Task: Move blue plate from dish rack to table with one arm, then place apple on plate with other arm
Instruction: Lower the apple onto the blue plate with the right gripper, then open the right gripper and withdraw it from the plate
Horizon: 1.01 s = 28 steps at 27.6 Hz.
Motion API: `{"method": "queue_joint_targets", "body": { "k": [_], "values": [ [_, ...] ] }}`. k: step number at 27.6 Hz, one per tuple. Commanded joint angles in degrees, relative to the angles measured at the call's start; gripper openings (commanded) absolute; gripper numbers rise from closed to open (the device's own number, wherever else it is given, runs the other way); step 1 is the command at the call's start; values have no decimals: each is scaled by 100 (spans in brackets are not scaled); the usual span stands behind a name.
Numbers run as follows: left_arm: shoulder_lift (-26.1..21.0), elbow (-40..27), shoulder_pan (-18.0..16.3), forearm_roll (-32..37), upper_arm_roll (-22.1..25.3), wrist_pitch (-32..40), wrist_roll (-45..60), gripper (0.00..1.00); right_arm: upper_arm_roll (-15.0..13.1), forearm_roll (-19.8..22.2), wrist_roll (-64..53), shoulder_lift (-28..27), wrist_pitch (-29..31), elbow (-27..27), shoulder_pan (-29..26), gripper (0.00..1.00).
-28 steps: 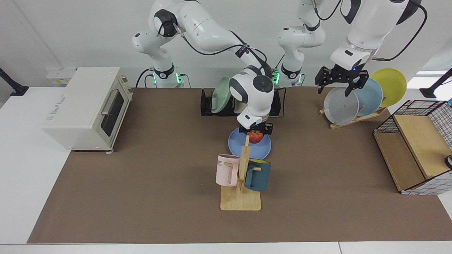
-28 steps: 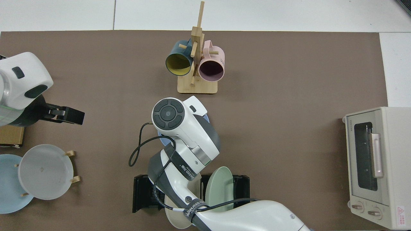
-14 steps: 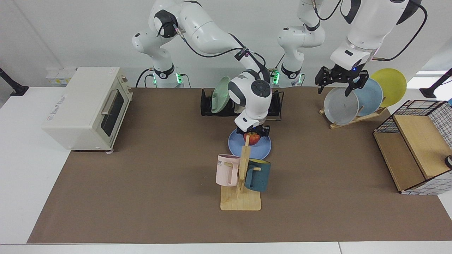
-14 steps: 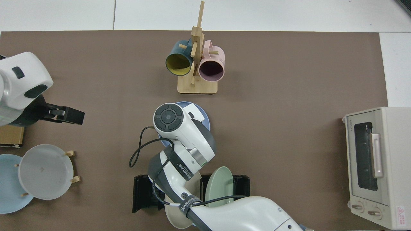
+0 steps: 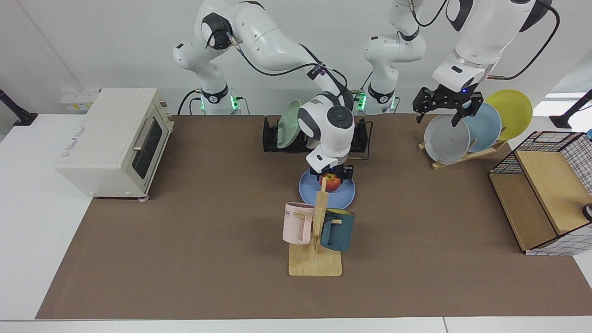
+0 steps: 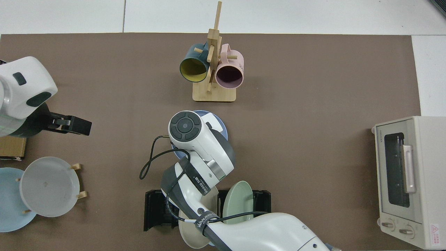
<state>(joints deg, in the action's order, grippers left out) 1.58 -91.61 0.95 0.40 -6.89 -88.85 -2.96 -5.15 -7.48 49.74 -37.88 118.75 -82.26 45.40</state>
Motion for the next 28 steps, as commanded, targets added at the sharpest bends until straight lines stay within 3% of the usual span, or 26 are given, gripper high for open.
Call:
{"method": "queue_joint_targets", "body": {
  "k": [1, 15, 28],
  "values": [
    [9, 91, -25, 39, 3, 123, -3, 100, -30, -52, 88, 166, 25, -53, -49, 100],
    [9, 91, -25, 39, 3, 123, -3, 100, -56, -87, -26, 711, -695, 219, -576, 100],
    [9, 91, -25, 39, 3, 123, -3, 100, -65, -8, -2116, 1572, -810, -298, -1472, 100]
  ]
}}
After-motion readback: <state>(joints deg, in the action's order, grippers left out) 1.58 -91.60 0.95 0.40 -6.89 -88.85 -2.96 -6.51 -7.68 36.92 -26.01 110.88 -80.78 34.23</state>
